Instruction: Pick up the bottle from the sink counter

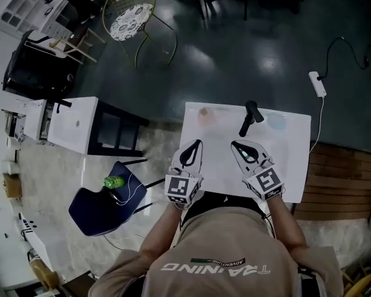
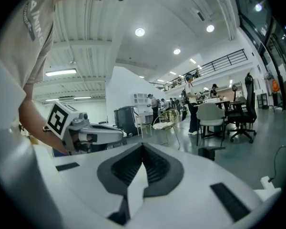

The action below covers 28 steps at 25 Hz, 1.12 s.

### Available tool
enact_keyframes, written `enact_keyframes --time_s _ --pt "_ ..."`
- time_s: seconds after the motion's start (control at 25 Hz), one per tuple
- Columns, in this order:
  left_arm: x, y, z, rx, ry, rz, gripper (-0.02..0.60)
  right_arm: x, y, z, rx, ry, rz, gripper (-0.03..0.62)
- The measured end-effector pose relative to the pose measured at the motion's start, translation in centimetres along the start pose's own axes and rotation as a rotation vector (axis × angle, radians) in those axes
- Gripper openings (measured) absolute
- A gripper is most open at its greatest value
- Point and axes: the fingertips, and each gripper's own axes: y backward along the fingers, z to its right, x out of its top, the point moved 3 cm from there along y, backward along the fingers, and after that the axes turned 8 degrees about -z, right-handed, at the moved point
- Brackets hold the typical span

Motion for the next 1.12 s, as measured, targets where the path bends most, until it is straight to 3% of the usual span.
enact_keyframes --time_s 0.2,0.48,0.68,1.12 --pt "-2.1 -4.0 -2.5 -0.004 -0.005 -0.027 0.008 0.0 -1.7 1.1 -0.030 0.006 -0.024 0.008" --pt "-5.5 -8.2 -5.4 -0.078 0.007 -0.066 0.010 0.1 -3.7 2.0 -0.057 -0.064 -0.075 0.008" --pt "-7.9 -11.9 -6.8 -0.110 0.042 -0.088 0.130 -0.6 -5.1 2.9 -0.095 -0.126 -0.086 0.008" --pt "-9.2 -15.7 -7.3 -0.136 0.035 -0.081 0.132 -1.1 -4.1 4.3 -0.177 -0.164 -0.133 0.008"
